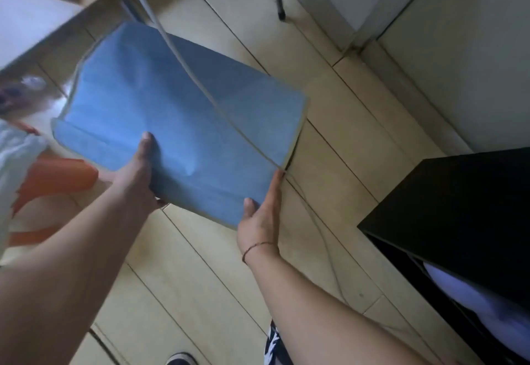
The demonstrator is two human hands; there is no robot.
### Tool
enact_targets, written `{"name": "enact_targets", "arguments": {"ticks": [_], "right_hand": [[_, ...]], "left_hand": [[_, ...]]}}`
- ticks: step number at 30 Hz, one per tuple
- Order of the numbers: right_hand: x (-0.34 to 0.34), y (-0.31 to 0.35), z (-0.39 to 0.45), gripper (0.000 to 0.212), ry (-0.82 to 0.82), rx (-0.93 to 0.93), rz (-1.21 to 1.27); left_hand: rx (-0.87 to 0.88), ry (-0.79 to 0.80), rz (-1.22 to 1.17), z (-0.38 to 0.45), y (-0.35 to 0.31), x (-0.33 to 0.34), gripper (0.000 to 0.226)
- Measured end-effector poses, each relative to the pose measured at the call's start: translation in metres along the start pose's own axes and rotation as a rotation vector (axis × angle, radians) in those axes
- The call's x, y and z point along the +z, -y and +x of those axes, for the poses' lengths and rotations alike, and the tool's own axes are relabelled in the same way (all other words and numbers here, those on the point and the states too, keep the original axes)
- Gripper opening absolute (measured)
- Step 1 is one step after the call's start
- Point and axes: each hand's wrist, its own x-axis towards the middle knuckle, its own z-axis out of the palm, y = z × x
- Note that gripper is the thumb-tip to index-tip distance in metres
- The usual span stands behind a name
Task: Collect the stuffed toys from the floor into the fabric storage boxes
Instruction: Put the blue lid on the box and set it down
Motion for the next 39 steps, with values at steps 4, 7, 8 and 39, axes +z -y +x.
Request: {"name": "enact_targets", "arguments": {"ticks": [4,7,8,39], "right_hand": [[-0.022,-0.007,-0.002,0.081,-0.107,-0.013,0.004],[-0.037,-0.018,-0.01,0.087,-0.108,0.033,-0.025],[-0.042,-0.023,-0.011,0.089,-0.113,0.047,-0.016],[-0.257,0.101,0.086,0.023,-0.784,-0.262,-0.018]], "left_hand": [[-0.026,-0.033,-0.036,0.0,0.02,0.012,0.121],[-0.022,-0.113,0.013,-0.02,0.032,0.021,0.101],[-0.018,-0.111,0.012,-0.021,0.039,0.024,0.097],[-0.007,0.749,0.553,-0.111,0.038,0.225,0.071]]}}
